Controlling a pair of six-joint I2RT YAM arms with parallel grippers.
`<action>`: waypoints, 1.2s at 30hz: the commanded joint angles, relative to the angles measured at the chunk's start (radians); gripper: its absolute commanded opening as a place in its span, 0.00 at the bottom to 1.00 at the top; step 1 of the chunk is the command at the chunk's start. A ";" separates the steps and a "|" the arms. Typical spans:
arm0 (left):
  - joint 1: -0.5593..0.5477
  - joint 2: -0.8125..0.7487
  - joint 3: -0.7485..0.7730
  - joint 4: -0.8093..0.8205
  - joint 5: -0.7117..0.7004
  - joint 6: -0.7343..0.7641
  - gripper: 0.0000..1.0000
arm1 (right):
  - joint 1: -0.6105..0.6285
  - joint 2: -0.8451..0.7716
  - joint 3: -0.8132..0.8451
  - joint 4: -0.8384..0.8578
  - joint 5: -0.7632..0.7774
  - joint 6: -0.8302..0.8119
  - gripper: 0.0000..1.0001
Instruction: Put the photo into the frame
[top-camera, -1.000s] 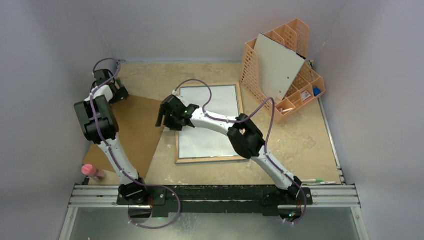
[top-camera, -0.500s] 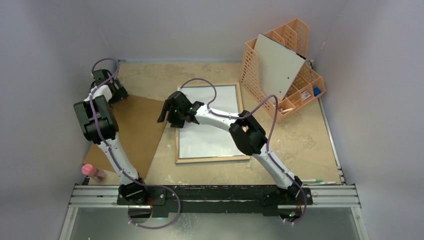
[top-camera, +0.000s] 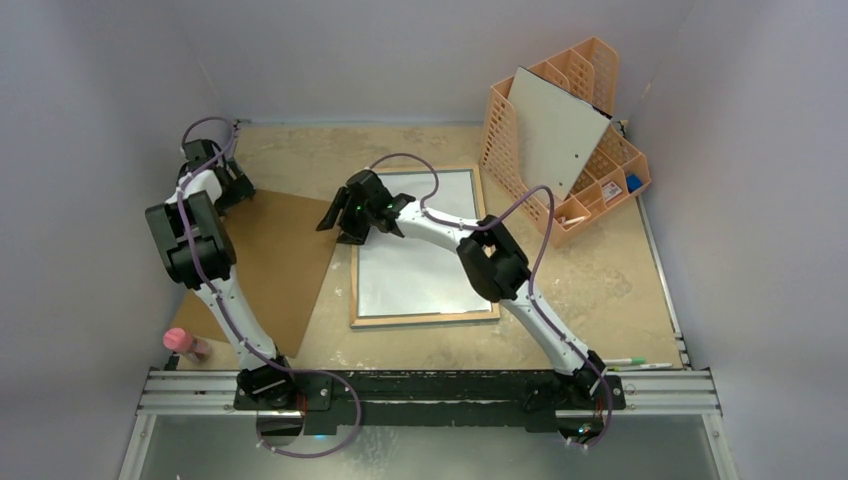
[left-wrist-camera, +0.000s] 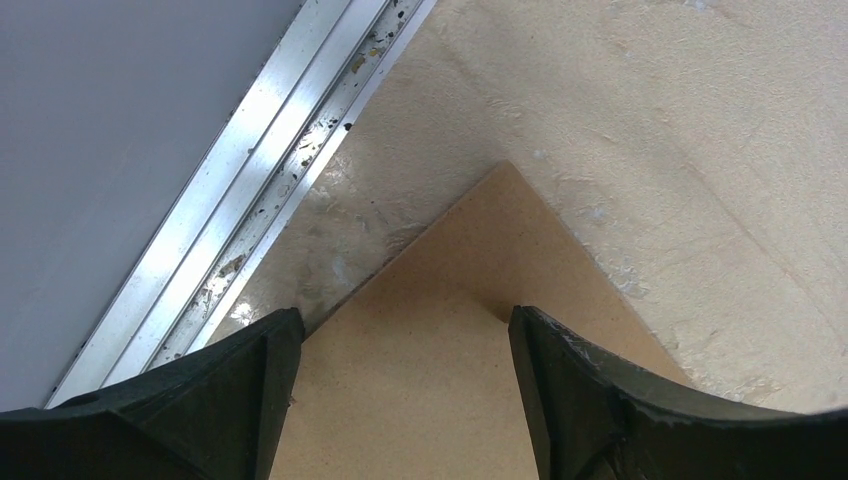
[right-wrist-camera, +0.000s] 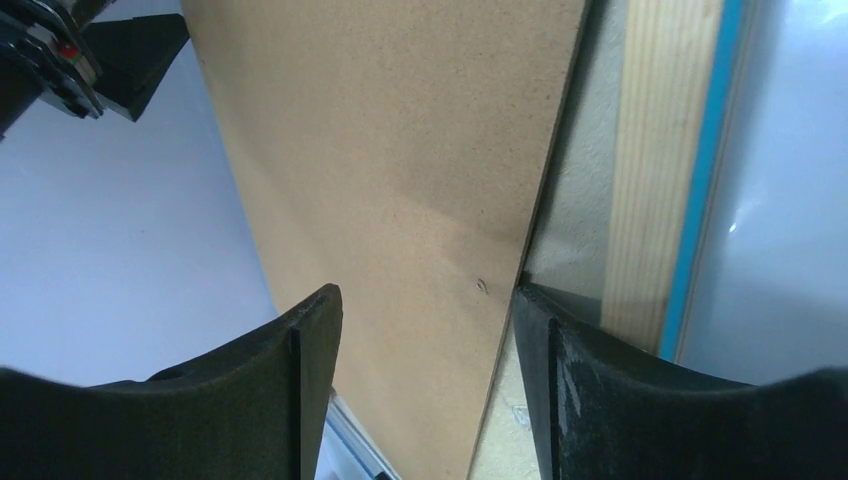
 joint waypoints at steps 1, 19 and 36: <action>-0.008 0.048 -0.060 -0.192 0.171 -0.058 0.77 | -0.005 -0.013 -0.094 0.251 -0.049 0.012 0.63; -0.010 0.050 -0.154 -0.089 0.469 -0.131 0.72 | -0.045 -0.303 -0.496 0.841 -0.013 -0.032 0.43; -0.105 0.021 -0.222 -0.060 0.542 -0.161 0.70 | -0.140 -0.409 -0.656 0.855 0.065 -0.068 0.39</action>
